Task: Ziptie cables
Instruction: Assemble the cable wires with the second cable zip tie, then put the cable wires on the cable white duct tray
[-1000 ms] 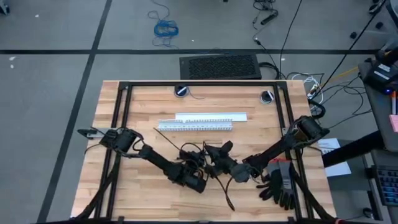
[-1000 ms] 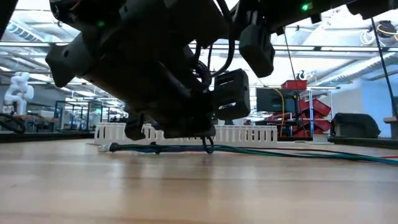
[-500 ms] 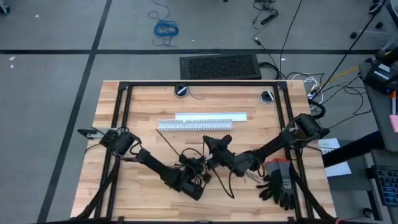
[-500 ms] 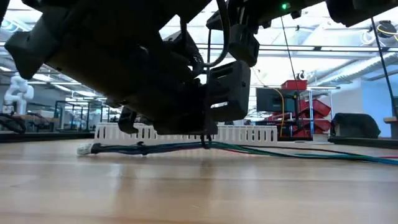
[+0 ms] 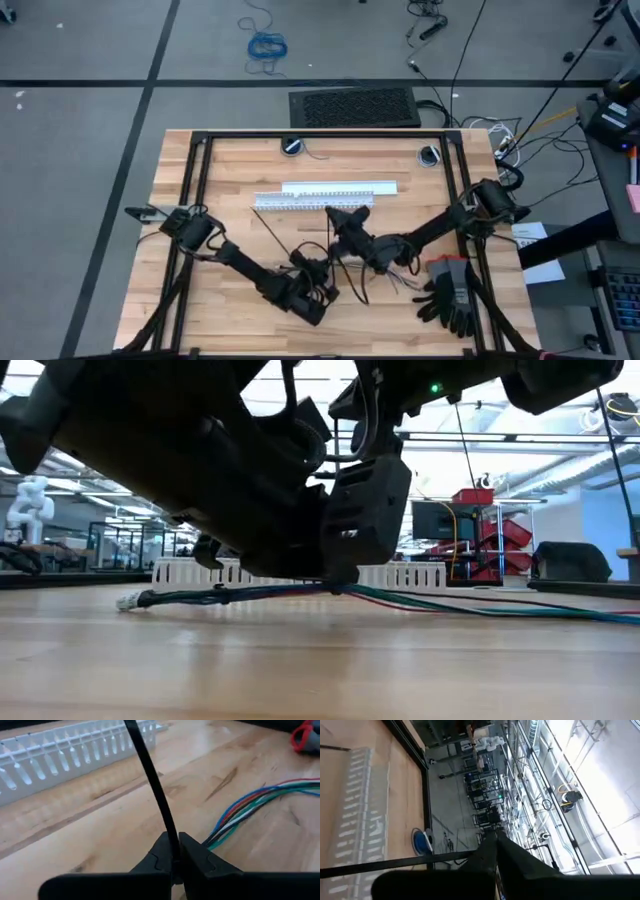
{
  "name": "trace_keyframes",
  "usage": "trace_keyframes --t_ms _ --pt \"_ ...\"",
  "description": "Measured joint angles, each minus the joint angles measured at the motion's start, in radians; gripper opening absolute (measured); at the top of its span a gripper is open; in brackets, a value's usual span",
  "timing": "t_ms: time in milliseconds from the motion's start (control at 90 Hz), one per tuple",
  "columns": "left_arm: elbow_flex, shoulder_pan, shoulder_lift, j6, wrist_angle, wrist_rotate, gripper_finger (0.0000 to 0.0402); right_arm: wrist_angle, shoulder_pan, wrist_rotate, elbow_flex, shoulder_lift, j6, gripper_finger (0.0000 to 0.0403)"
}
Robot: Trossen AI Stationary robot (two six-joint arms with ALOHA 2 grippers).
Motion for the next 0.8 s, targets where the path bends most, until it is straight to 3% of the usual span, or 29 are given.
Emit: trace_keyframes --t_ms 278,500,633,800 --pt "0.0 -0.052 0.0 -0.01 -0.003 0.028 0.0017 -0.068 -0.02 -0.002 0.0 0.0 0.036 0.0" --pt "-0.002 -0.084 0.004 -0.036 0.003 0.053 0.0022 -0.408 -0.004 0.016 0.0 -0.005 0.256 0.0" --pt "-0.002 -0.084 0.004 -0.027 0.049 0.072 0.007 -0.605 0.018 0.025 0.001 -0.006 0.413 0.0017" --pt "-0.002 -0.082 -0.002 -0.032 0.061 0.078 0.0147 -0.76 0.059 0.021 0.002 -0.006 0.541 0.0072"
